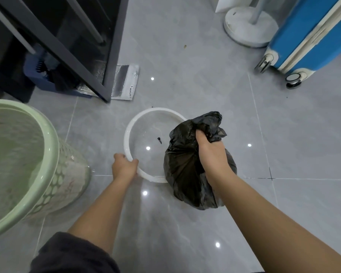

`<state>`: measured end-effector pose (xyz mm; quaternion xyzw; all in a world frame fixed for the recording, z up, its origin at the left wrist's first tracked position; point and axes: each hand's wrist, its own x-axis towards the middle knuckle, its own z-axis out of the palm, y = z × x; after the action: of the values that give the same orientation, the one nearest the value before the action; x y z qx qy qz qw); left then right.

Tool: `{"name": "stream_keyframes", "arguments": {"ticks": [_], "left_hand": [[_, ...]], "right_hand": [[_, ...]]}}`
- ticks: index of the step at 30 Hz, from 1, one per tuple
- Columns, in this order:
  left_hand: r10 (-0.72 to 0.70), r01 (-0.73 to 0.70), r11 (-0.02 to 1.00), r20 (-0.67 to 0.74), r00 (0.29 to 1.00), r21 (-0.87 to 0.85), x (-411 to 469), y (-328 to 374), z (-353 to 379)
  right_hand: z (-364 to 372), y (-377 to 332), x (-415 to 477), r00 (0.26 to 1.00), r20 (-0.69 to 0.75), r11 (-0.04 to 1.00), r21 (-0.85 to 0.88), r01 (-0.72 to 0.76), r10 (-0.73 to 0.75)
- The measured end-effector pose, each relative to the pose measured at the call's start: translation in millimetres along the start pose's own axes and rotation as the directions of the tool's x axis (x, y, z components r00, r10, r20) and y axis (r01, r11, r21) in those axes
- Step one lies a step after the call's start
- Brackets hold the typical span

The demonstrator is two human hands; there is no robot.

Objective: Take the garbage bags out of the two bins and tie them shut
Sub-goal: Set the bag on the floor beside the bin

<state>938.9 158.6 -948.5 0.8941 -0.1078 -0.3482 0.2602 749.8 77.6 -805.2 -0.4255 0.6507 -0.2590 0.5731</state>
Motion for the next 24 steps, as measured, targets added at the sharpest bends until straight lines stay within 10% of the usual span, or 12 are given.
{"name": "stream_keyframes", "arguments": {"ticks": [6,11,24], "left_hand": [[0.505,-0.466,0.840,-0.085,0.859,0.278,-46.2,70.3,-66.5],[0.625,-0.499,0.726,-0.152,0.766,0.474,-77.8,111.6,-142.0],[-0.045,0.003,0.972,-0.176,0.983,-0.233,-97.6,19.3,-317.0]], "right_hand": [[-9.7,-13.0,-9.5,0.998,-0.059,0.994,0.105,0.012,-0.006],[-5.0,-19.8,-31.8,1.000,-0.028,0.991,0.131,0.006,-0.002],[43.9,-18.8,-74.2,0.990,0.139,0.991,0.134,-0.005,-0.014]]}}
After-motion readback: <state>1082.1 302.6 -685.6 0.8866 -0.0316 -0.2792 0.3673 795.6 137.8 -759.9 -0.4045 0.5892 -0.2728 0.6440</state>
